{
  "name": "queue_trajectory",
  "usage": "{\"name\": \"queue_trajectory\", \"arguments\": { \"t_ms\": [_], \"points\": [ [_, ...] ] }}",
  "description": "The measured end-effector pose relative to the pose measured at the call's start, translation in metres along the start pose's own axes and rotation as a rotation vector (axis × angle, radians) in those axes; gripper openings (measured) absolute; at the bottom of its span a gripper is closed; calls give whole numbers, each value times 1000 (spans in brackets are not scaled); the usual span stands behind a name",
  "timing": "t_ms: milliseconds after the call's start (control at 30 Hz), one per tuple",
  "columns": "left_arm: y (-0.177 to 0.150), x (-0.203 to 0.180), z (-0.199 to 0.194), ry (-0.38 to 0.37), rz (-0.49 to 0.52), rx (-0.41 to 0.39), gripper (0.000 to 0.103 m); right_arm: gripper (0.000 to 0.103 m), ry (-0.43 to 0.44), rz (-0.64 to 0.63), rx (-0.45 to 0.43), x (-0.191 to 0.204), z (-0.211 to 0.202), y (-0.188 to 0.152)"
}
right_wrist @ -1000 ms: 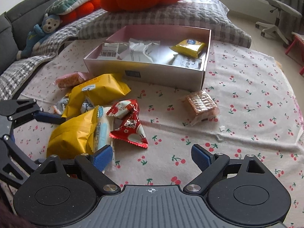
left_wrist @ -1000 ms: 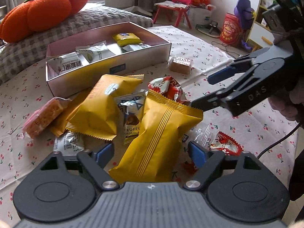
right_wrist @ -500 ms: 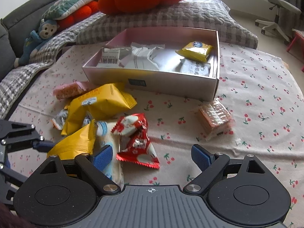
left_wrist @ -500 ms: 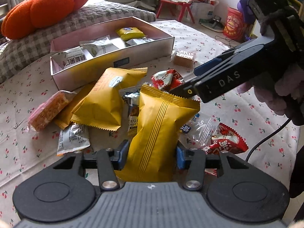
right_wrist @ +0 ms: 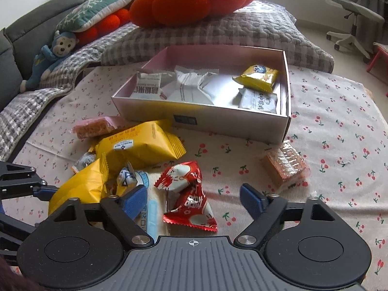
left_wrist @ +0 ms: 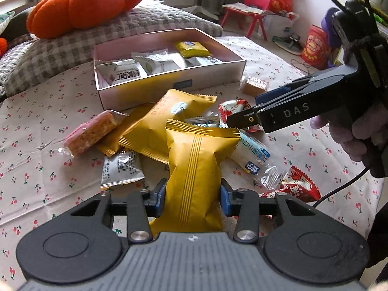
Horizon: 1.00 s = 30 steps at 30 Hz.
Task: Organize snacks
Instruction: 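Grasp a large yellow bag with the left gripper, then grasp a red-white candy with the right gripper while the left holds the yellow bag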
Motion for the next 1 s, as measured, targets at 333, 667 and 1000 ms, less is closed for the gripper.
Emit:
{"name": "queue_trajectory", "arguments": {
  "t_ms": [333, 667, 1000],
  "points": [
    [5, -1, -3, 1, -14, -8, 39, 37, -6, -8, 13, 4, 3, 6],
    [8, 2, -6, 19, -42, -15, 39, 37, -13, -4, 22, -2, 1, 2],
    [13, 5, -6, 39, -76, -19, 39, 39, -39, -24, 78, -4, 6, -7]
  ]
}}
Point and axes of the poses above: each gripper's, at about its wrist camera, not at the fingertips, and z roughly the way its jaws point, x to its left, y to its top, the point moved 5 cm from there along z, roughly the way its jaws point, and after that the axes turned 15 degrees about -z, right-handed, at the moved point
